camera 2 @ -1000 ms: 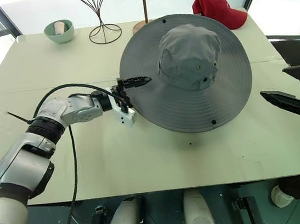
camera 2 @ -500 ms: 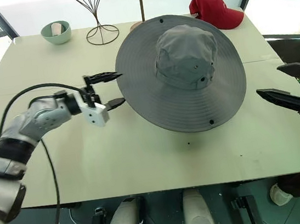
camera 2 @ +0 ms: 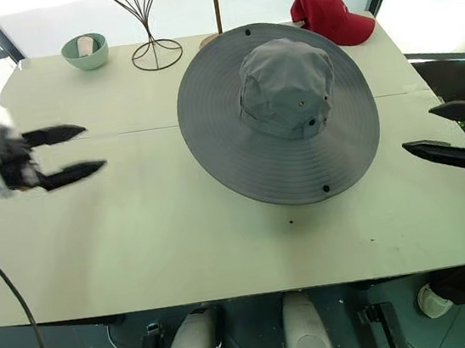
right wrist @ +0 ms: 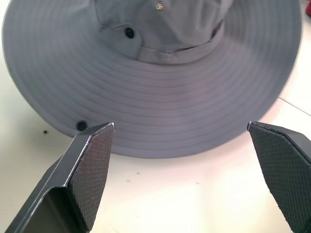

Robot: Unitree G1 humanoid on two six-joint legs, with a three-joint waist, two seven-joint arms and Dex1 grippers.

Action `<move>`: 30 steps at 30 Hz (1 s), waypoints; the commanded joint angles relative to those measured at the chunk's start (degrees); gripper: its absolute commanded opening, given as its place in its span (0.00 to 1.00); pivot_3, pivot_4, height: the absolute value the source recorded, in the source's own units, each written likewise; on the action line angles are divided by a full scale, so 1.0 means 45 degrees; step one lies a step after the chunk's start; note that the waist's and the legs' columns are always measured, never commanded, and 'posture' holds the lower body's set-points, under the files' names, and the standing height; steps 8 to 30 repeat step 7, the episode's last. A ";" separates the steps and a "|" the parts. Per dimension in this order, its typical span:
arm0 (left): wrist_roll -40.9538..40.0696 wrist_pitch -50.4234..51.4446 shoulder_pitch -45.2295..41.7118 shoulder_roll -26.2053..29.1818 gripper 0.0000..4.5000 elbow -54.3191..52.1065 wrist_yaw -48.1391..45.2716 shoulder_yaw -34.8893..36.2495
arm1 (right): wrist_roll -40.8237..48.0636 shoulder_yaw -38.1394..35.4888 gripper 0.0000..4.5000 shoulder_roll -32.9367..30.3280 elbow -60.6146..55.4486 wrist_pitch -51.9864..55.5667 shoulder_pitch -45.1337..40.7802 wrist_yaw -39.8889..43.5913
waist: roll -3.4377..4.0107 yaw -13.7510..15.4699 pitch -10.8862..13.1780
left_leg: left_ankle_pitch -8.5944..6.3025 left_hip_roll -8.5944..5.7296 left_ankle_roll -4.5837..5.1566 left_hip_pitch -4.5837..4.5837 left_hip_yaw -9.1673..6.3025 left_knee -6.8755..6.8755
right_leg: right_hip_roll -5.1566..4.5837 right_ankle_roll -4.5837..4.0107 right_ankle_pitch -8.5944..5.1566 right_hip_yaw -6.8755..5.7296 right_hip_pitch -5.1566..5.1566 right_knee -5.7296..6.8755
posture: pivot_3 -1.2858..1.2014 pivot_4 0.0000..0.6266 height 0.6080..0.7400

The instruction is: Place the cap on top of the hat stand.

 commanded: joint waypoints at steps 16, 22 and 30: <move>0.0611 0.1338 -0.0967 0.0034 0.99 0.0555 -0.1063 0.1058 | -0.0145 0.1825 1.00 -0.0927 0.2343 -0.0498 -0.2885 0.0999 | 0.0025 -0.0161 0.0001 | 0.0000 0.0000 0.0000 0.0003 0.0006 -0.0013 | 0.0002 -0.0004 -0.0002 0.0003 -0.0012 0.0003 | 0.52 0.24 1.00; 0.0611 0.1338 -0.0967 0.0034 0.99 0.0555 -0.1063 0.1058 | -0.0145 0.1825 1.00 -0.0927 0.2343 -0.0498 -0.2885 0.0999 | 0.0025 -0.0161 0.0001 | 0.0000 0.0000 0.0000 0.0003 0.0006 -0.0013 | 0.0002 -0.0004 -0.0002 0.0003 -0.0012 0.0003 | 0.52 0.24 1.00; 0.0611 0.1338 -0.0967 0.0034 0.99 0.0555 -0.1063 0.1058 | -0.0145 0.1825 1.00 -0.0927 0.2343 -0.0498 -0.2885 0.0999 | 0.0025 -0.0161 0.0001 | 0.0000 0.0000 0.0000 0.0003 0.0006 -0.0013 | 0.0002 -0.0004 -0.0002 0.0003 -0.0012 0.0003 | 0.52 0.24 1.00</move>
